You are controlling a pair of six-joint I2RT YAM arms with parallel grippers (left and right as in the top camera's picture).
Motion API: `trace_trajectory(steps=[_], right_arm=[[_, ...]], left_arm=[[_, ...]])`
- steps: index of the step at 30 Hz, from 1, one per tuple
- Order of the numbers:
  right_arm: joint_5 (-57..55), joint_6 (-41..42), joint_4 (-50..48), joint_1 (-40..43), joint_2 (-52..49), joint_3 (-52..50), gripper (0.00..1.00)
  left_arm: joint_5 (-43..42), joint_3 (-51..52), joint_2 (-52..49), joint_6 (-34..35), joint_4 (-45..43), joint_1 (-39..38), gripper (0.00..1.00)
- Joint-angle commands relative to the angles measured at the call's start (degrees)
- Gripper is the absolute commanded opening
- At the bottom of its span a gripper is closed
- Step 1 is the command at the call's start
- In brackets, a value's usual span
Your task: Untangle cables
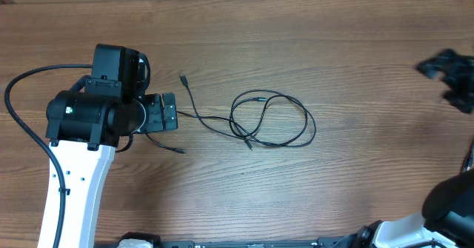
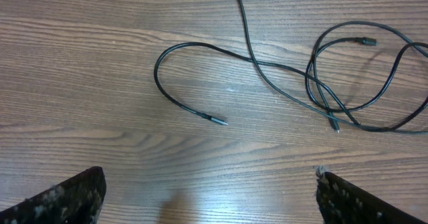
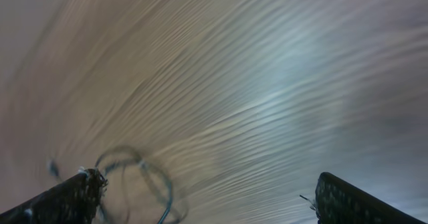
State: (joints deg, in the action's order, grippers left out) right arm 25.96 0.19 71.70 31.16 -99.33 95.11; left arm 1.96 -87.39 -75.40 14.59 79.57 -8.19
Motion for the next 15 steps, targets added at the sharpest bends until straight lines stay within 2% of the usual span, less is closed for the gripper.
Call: trace_trajectory(steps=[1,9,15], right_arm=[[1.14,-1.46,1.18,-6.88,0.31,-0.28,1.0],[0.2,3.72,1.11,-24.3,0.28,-0.28,1.0],[-8.11,16.26,-2.1,-36.0,0.28,-0.57,1.0]], left_arm=[[-0.26,-0.83,0.66,-0.68,-0.04,-0.11,1.0],[-0.28,-0.83,0.66,-0.68,-0.04,-0.11,1.0],[-0.28,-0.83,0.66,-0.68,-0.04,-0.11,1.0]])
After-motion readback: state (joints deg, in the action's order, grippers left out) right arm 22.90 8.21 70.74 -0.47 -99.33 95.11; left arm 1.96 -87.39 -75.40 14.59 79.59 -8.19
